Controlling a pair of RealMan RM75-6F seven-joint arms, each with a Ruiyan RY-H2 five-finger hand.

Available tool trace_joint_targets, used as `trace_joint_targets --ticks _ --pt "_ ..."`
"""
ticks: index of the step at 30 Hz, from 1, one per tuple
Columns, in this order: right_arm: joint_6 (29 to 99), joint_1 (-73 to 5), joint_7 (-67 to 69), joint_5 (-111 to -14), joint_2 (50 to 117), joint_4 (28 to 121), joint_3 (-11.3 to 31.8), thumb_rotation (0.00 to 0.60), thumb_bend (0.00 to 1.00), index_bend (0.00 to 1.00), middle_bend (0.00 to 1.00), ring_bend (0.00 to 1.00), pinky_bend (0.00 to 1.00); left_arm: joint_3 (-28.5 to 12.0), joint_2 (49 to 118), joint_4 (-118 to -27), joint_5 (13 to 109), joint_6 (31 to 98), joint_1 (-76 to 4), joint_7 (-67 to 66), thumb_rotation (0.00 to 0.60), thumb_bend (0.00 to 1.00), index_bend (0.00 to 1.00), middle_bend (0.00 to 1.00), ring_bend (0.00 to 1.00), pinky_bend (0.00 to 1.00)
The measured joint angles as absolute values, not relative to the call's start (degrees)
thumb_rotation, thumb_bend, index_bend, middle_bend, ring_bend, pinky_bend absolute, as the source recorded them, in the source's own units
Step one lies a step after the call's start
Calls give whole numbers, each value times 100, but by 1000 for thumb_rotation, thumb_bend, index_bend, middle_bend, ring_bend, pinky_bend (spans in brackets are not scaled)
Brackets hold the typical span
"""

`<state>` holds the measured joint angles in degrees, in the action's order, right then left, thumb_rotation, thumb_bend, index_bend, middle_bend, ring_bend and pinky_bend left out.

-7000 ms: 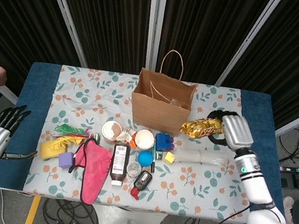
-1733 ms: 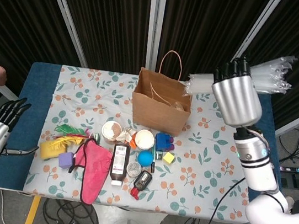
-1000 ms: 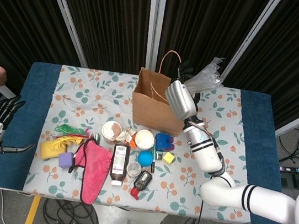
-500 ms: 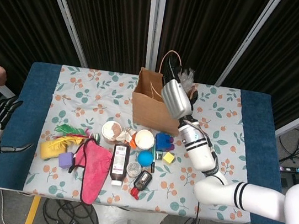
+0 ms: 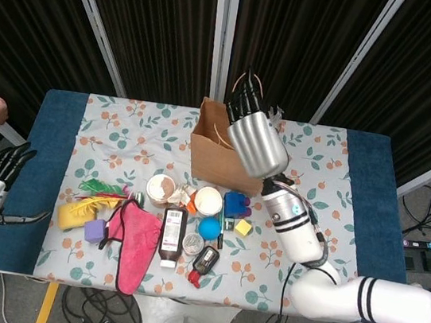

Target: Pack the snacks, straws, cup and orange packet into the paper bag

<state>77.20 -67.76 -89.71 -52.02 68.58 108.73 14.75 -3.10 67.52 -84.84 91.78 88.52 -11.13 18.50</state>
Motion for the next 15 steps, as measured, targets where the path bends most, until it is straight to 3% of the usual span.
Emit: trace_joint_targets --ticks 8,15 --pt "8375 -5607 -7193 -6458 5657 12561 1376 600 0 228 308 171 57 -209 6822 -8545 9230 8756 -1102 1668 216 0 55 39 27 69" --pt "8208 -4634 -4908 -7336 5386 13218 670 600 0 290 345 223 158 -228 6805 -8664 9233 8768 -1104 1520 217 0 55 39 27 69"
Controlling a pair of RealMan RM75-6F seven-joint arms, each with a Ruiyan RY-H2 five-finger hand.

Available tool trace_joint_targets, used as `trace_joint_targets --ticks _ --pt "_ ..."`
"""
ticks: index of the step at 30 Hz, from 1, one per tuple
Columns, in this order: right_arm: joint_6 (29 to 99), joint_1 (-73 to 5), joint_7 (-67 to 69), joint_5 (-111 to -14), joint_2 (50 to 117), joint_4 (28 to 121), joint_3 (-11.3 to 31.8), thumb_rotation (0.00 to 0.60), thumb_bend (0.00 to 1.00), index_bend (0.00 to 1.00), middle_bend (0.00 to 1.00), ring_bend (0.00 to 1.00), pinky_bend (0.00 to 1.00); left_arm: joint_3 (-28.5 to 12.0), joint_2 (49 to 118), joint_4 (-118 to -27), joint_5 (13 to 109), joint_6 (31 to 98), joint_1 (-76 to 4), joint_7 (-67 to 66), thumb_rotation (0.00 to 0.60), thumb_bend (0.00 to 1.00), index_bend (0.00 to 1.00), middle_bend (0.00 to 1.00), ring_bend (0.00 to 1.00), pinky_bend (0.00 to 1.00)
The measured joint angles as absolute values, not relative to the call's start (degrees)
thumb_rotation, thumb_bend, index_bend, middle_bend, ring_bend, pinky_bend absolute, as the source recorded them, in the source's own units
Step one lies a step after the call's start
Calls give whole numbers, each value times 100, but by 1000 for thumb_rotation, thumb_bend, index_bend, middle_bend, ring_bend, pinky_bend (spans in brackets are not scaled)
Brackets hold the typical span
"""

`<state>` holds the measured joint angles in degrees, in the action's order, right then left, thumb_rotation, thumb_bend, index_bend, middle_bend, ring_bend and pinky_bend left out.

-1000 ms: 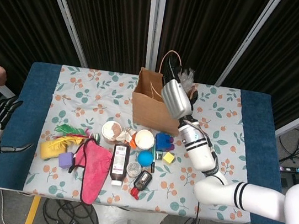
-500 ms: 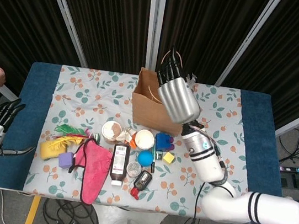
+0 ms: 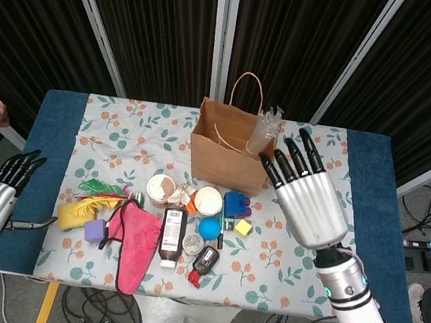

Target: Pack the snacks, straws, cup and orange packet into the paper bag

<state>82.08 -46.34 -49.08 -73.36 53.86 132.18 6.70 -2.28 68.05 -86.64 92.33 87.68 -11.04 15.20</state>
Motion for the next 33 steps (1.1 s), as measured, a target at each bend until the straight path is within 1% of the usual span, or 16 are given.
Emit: trace_joint_targets --ticks 2,5,8,10,15,18,20,27,33 --pt "8015 -4480 -4367 -7542 5467 13228 503 600 0 326 376 253 189 -245 6775 -8691 9205 8799 -1085 1518 214 0 55 39 27 69" --pt "7582 -4333 -3617 -7659 5831 13070 315 600 0 334 386 261 199 -267 6741 -8701 9172 8845 -1054 1540 214 0 55 39 28 69" --pt "7144 -4325 -3316 -7474 6350 12697 280 600 0 334 379 245 201 -271 6723 -8679 9153 8864 -1030 1583 218 0 55 39 28 69" --pt "6900 -4373 -3275 -7180 6674 12377 314 600 0 321 354 210 187 -271 6720 -8653 9145 8871 -1019 1612 219 0 56 39 27 69" --pt "6431 -4591 -3229 -6098 7341 11899 523 600 0 211 254 95 73 -273 6735 -8563 9112 8849 -1009 1710 217 0 56 39 28 69" --pt "6228 -4780 -3242 -5432 7835 11454 696 600 0 192 226 63 29 -268 6758 -8501 9106 8829 -1009 1760 217 0 55 39 28 69" --pt "6152 -4895 -3260 -5167 8127 11138 797 600 0 191 214 56 10 -253 6775 -8458 9120 8815 -1010 1793 215 0 55 39 28 69" --pt "6014 -5359 -3396 -4460 9185 9975 1186 600 0 172 184 43 0 -186 6809 -8382 9211 8809 -1003 1881 215 0 56 39 28 69" --pt "5951 -5685 -3568 -4145 9764 9279 1385 600 0 171 181 41 0 -190 6814 -8313 9208 8822 -994 1937 219 0 55 39 27 69"
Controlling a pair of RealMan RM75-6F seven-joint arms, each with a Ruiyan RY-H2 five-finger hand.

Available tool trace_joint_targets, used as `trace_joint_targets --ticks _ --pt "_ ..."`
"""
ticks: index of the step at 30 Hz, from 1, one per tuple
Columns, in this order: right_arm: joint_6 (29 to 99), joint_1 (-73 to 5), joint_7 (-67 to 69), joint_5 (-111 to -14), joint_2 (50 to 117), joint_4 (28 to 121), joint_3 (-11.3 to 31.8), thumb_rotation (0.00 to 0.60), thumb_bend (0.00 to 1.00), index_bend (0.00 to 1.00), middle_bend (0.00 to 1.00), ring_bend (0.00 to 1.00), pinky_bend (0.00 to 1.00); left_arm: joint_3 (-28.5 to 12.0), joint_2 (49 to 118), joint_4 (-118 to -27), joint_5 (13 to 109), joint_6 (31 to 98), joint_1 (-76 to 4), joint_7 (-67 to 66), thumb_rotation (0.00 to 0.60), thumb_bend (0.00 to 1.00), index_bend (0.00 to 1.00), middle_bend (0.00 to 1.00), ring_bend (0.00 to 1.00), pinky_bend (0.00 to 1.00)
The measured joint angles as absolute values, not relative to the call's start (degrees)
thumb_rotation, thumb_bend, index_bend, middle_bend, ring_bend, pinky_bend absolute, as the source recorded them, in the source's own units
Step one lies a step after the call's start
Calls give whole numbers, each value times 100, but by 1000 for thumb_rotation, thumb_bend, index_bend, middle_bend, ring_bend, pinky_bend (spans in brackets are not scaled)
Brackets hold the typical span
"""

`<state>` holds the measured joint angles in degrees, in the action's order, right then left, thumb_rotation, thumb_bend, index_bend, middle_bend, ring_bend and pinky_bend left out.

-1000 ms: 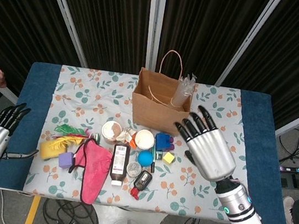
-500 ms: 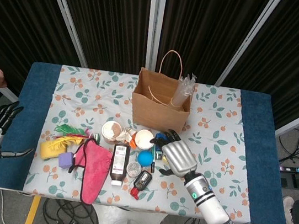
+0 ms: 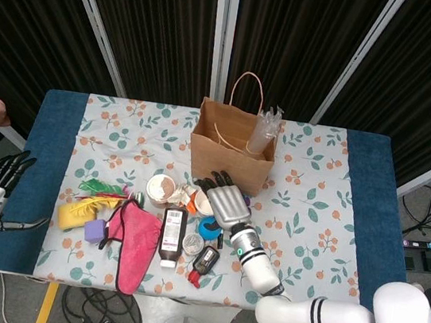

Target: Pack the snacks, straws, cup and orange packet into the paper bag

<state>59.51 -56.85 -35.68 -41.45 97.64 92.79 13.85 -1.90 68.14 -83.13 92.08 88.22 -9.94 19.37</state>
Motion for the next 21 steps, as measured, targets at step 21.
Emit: trace_joint_targets --ticks 21 --pt "6356 -5908 -4389 -3799 10368 8604 1381 600 0 203 337 184 79 -248 6823 -8192 9157 8820 -1014 2102 215 0 56 39 28 69"
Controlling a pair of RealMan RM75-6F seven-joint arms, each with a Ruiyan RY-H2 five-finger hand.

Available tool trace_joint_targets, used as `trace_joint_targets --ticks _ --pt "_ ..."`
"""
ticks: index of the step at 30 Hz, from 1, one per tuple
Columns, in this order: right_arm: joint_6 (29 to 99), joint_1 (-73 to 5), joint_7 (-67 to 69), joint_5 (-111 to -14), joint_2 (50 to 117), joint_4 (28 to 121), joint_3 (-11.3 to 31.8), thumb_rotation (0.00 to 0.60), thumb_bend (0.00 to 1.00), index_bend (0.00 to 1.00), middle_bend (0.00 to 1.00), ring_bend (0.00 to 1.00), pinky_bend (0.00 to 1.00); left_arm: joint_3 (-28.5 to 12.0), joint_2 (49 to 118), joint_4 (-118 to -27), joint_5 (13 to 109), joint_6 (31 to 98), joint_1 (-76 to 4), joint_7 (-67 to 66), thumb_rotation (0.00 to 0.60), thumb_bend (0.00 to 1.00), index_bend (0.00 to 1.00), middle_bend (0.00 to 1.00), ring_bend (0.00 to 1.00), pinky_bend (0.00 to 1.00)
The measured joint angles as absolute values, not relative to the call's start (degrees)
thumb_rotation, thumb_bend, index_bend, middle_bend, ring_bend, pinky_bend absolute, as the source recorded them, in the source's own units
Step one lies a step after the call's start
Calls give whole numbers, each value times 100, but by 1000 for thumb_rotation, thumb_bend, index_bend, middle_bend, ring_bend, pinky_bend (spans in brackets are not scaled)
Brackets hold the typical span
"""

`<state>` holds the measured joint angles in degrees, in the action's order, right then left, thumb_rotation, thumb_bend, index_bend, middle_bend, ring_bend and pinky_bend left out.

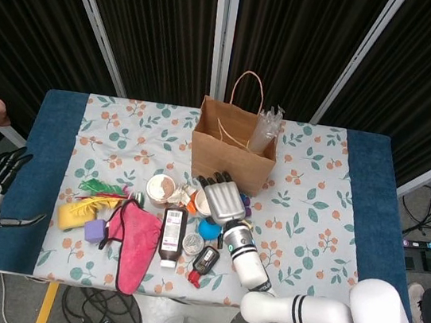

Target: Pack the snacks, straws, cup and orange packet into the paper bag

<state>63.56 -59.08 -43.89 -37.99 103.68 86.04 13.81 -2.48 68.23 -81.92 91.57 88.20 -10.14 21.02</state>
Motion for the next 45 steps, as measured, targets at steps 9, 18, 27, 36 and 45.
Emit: trace_joint_targets --ticks 9,18,27,36,45 --pt "6518 -5874 -4459 -4094 10361 8648 1370 600 52 231 387 237 129 -261 6814 -8199 9160 8836 -1015 2124 218 0 55 39 28 69" --pt "6885 -5830 -4507 -4867 9988 9518 1451 600 57 242 392 236 129 -281 6785 -8322 9203 8883 -1029 2047 218 0 55 39 27 69" --pt "7482 -5866 -4952 -6189 9387 10951 1686 600 71 253 402 237 133 -279 6734 -8532 9271 8947 -1022 1888 215 0 56 39 28 69" --pt "8033 -5823 -5212 -7745 8874 11427 1958 600 81 253 388 237 135 -260 6689 -8677 9328 8914 -1050 1761 214 0 56 39 28 69" --pt "8499 -5640 -4925 -7826 8562 10570 2766 600 102 255 389 237 134 -277 6654 -8723 9308 8863 -1086 1746 218 0 56 39 28 69"
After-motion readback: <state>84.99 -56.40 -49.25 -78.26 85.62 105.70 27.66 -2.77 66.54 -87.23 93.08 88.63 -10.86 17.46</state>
